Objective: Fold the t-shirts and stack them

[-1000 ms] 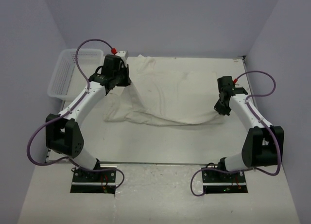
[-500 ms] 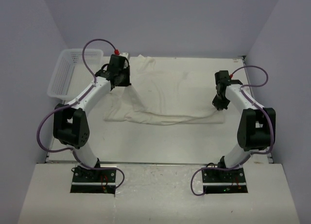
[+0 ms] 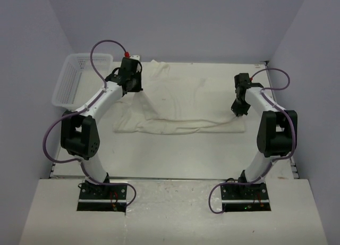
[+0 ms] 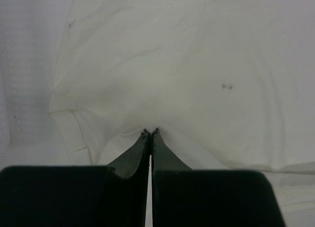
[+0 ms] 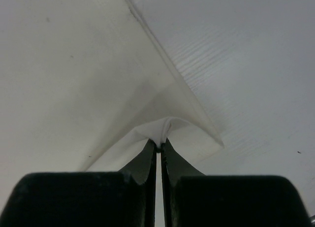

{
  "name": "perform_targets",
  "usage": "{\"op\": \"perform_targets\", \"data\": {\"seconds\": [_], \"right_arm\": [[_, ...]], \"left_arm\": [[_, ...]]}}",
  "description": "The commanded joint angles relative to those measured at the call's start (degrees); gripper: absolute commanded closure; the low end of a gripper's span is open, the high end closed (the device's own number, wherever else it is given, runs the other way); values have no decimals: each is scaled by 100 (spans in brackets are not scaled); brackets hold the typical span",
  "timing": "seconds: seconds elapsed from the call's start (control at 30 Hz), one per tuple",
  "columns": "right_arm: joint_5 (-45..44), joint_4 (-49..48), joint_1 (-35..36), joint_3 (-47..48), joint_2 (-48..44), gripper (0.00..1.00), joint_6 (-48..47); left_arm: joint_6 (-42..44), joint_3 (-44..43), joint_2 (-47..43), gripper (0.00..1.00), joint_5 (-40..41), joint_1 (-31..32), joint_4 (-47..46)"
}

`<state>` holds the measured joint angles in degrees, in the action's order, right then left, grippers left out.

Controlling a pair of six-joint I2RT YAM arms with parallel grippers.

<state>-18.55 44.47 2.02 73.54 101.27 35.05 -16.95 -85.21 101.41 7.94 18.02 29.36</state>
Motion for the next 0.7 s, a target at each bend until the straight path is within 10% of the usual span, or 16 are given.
{"op": "perform_targets", "data": {"seconds": [0.0, 0.67], "right_arm": [[61, -79, -44, 432, 172, 100, -112], [501, -26, -44, 1040, 718, 100, -455]], "left_arm": [[-10, -382, 63, 100, 278, -62, 25], [-19, -348, 117, 100, 365, -238, 26]]}}
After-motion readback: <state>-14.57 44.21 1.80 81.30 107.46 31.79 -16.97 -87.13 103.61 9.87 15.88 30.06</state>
